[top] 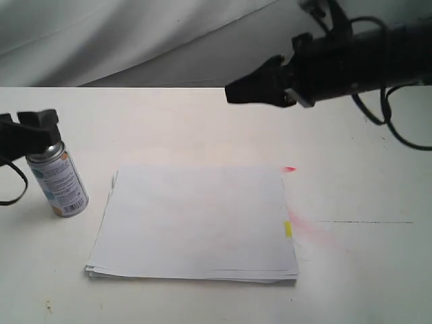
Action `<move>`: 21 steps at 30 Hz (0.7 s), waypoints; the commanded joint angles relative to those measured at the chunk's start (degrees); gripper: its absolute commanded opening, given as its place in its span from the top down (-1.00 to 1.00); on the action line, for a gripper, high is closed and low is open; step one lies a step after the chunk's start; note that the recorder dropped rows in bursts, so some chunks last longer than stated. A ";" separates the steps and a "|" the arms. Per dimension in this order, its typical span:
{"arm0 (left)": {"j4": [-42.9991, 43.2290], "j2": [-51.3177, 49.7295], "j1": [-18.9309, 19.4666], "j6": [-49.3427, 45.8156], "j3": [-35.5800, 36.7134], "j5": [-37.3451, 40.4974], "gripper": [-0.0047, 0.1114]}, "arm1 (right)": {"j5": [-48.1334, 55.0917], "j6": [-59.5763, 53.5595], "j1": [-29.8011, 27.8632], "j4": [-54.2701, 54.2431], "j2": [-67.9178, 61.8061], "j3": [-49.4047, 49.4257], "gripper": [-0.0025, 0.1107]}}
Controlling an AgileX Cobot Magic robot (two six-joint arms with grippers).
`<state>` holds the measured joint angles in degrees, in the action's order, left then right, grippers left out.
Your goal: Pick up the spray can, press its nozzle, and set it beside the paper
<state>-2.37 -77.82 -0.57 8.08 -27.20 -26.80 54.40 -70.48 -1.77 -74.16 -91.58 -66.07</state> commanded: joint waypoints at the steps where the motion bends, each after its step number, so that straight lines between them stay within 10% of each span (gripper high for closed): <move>1: -0.01 12.94 -0.04 2.18 -0.09 1.96 -0.23 | -0.22 -0.78 -0.34 3.33 8.40 -3.21 0.96; 12: -0.01 48.56 -0.04 2.41 -0.09 16.64 -0.21 | -4.51 4.91 -0.34 14.91 31.49 -3.34 0.96; 21: -0.01 63.79 -0.04 2.41 -0.09 36.60 0.59 | 0.42 16.09 -0.34 24.43 51.25 -0.90 0.96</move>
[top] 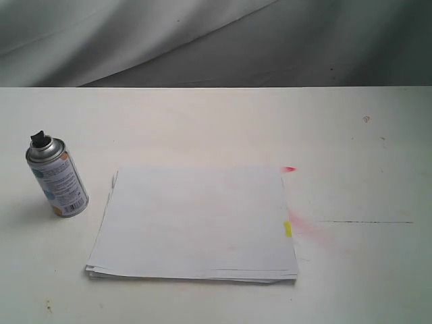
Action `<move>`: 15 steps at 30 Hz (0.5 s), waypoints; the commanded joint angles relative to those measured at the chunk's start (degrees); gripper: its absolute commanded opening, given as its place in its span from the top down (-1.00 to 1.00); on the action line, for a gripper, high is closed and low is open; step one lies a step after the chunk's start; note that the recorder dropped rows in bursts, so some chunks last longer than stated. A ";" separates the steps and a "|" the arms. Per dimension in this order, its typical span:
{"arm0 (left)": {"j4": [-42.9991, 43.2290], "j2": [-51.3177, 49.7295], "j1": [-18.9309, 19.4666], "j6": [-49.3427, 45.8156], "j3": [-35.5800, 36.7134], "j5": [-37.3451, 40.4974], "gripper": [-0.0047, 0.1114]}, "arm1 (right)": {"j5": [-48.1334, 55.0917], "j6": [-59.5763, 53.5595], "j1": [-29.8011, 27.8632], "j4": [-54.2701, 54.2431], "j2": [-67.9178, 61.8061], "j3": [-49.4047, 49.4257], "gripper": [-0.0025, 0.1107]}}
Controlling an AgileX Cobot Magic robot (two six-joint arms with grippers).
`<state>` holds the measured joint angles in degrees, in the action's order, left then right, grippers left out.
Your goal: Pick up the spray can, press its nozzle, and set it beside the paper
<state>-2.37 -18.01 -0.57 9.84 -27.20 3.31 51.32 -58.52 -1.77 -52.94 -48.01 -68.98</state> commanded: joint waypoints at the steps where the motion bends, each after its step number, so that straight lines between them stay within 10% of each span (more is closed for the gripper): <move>1: -0.01 4.41 -0.04 0.51 -0.09 7.07 0.67 | 3.85 4.90 -0.34 3.86 10.30 2.79 0.96; 15: -1.53 4.56 -0.04 0.51 10.40 -5.17 0.92 | -5.77 17.25 -0.34 11.34 38.09 24.69 0.96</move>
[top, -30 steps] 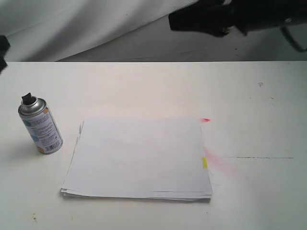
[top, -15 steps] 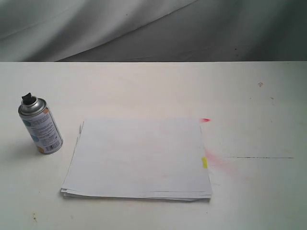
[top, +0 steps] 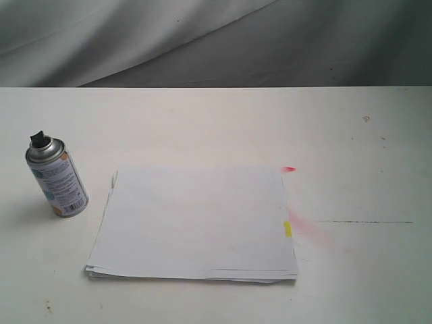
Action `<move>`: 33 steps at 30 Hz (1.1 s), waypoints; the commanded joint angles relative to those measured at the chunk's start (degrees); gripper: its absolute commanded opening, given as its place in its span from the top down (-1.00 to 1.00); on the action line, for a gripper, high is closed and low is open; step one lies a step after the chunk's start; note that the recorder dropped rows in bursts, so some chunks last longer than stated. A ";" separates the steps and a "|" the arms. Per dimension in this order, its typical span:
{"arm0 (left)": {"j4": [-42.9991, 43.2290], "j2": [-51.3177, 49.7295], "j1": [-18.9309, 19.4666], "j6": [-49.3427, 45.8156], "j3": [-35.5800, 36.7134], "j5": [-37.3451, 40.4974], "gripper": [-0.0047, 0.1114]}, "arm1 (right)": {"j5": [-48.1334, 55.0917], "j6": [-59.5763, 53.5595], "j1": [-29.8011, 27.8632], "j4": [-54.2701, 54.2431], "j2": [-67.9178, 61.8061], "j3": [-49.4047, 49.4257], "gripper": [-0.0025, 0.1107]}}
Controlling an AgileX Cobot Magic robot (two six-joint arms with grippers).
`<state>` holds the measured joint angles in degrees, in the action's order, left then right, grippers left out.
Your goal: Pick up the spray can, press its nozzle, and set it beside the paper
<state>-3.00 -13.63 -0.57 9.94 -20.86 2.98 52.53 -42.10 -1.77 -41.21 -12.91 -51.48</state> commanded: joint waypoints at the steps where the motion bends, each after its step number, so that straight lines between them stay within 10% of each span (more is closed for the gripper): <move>1: -0.90 0.17 -0.04 0.42 4.71 -4.97 0.92 | -9.02 0.83 -0.34 -1.26 3.33 9.14 0.96; 13: -1.09 0.17 -0.04 0.53 8.54 -4.97 0.92 | -36.04 -13.75 -0.34 -19.47 3.09 35.48 0.96; 33: -1.10 0.17 -0.04 0.68 8.66 -3.97 0.91 | -40.85 -13.08 -0.34 -20.93 3.09 49.22 0.96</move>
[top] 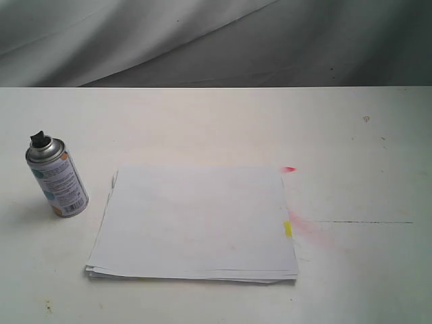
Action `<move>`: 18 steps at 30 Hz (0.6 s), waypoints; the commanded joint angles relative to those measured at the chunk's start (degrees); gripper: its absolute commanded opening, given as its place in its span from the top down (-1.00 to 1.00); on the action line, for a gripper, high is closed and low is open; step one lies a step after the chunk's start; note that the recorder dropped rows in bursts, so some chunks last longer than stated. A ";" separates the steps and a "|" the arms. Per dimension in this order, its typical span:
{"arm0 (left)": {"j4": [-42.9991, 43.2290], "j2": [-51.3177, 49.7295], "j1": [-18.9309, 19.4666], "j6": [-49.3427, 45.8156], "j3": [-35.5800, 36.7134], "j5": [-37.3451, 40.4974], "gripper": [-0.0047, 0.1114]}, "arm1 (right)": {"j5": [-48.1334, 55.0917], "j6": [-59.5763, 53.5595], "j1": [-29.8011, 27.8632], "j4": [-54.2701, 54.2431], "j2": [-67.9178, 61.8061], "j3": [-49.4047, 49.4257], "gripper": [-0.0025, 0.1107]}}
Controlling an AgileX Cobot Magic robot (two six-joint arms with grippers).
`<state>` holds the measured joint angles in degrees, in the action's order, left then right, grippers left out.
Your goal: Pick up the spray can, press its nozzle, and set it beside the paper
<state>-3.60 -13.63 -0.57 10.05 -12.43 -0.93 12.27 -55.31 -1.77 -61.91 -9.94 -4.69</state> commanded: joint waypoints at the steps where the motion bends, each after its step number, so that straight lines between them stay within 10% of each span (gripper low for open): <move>1: -0.50 0.17 -0.04 0.57 0.23 -0.06 0.91 | -0.84 0.24 -0.34 -0.23 0.12 2.93 0.96; 11: -0.50 0.17 -0.04 1.74 0.39 12.25 0.91 | -1.20 0.24 -0.34 -0.23 0.12 3.90 0.96; 18: -0.08 0.17 -0.04 1.56 8.37 -1.18 0.91 | -1.44 0.08 -0.34 4.21 0.12 3.88 0.96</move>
<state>-3.67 -13.63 -0.57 10.90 -7.45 3.93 11.43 -55.14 -1.77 -60.79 -9.94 -1.09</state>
